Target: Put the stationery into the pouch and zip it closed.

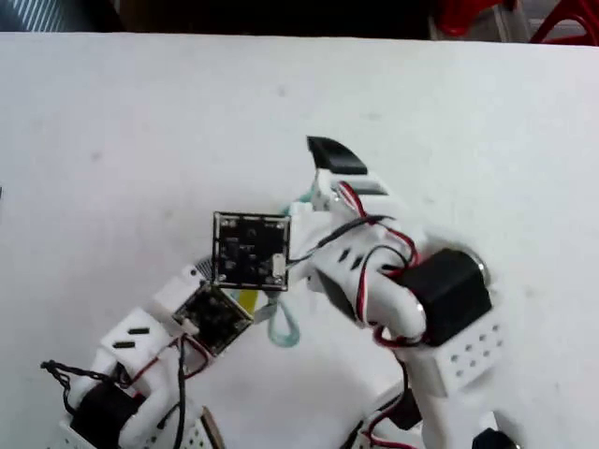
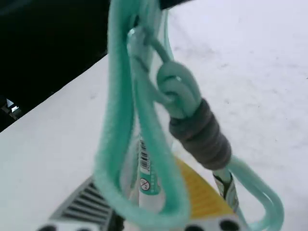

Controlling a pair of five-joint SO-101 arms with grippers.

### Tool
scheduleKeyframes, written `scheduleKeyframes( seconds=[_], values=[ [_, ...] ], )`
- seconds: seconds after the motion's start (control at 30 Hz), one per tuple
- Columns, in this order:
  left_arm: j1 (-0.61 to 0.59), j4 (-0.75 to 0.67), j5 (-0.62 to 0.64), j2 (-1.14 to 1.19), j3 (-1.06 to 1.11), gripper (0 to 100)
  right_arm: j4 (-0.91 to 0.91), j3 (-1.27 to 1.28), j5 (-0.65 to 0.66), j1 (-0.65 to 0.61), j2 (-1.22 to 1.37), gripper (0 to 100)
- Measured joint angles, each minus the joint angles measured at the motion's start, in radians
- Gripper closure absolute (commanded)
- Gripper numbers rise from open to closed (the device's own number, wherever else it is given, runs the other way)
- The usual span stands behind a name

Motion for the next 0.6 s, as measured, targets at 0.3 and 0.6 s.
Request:
scheduleKeyframes(
  seconds=[0.3, 0.6],
  values=[
    [0.005, 0.011, -0.009, -0.002, -0.003, 98, 0.002, 0.101, 0.121, 0.015, 0.049, 79.3],
    [0.003, 0.011, -0.003, -0.002, -0.003, 89, -0.051, 0.140, 0.025, -0.032, 0.038, 98.0]
  ],
)
